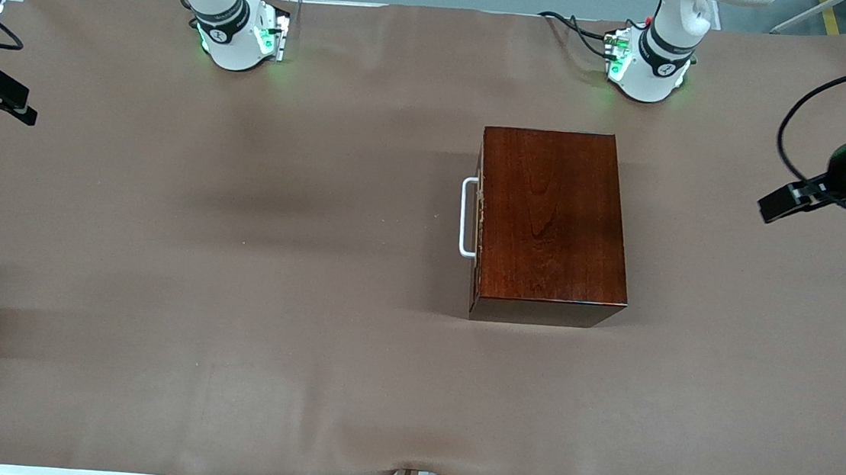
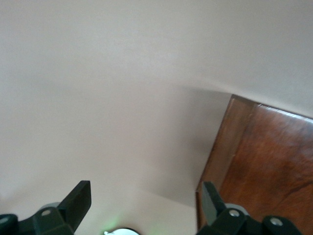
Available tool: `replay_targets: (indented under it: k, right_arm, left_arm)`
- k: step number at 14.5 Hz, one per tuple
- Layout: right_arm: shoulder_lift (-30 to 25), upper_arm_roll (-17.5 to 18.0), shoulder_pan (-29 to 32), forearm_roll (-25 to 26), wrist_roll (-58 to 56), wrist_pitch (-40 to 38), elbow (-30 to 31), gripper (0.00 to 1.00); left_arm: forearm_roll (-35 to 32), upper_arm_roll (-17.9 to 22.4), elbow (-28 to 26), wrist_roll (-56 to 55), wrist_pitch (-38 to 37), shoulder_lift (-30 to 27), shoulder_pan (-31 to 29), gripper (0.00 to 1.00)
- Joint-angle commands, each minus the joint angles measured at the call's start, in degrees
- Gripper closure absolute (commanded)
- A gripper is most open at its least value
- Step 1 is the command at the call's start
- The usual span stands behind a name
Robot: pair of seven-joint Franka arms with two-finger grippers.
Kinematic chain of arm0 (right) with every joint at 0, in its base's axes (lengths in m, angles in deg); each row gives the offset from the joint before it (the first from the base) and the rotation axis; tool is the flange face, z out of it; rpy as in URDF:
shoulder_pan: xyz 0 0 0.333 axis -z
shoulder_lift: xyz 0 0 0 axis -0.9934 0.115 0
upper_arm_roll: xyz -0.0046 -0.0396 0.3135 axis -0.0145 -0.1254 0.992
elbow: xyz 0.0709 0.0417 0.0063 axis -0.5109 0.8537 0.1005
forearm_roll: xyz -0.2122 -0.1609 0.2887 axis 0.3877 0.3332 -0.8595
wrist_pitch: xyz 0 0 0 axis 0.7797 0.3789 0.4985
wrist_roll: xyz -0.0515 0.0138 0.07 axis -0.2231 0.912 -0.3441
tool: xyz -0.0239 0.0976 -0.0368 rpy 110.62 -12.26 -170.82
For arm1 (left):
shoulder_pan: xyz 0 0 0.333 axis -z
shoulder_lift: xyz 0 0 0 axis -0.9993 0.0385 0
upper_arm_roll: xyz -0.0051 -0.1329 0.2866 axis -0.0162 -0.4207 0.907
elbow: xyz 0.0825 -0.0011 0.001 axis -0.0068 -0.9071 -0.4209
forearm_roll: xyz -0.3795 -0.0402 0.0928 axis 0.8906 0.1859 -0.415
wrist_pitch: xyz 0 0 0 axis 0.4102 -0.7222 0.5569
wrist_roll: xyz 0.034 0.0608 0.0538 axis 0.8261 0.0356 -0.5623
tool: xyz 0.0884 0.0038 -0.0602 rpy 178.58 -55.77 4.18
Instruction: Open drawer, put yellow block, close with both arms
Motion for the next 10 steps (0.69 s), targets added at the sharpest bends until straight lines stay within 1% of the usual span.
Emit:
replay_targets:
  k: [1,3,4,6,10]
  right_arm:
    - [-0.7,0.7,0.8,0.1,-0.1,-0.2,0.1,0.00]
    - [-0.6,0.7,0.9,0.1,-0.1,-0.2,0.1,0.00]
    - [-0.7,0.7,0.9,0.1,-0.1,-0.2,0.1,0.00]
    - [-0.7,0.7,0.9,0.1,-0.1,-0.2,0.1,0.00]
    - [-0.7,0.7,0.9,0.1,-0.1,-0.2,0.1,0.00]
  left_arm:
    - [0.5,-0.8,-4.4,6.2,2.2,-3.9,-1.8,0.00]
    - [0.8,-0.8,-3.3,13.7,2.2,-3.8,-1.9,0.00]
    - [0.8,-0.6,-2.4,15.5,2.2,-3.7,-1.9,0.00]
    - [0.8,-0.7,-2.1,16.0,1.9,-3.9,-1.8,0.00]
    - [0.9,-1.5,-3.0,17.4,2.2,-6.2,-1.8,0.00]
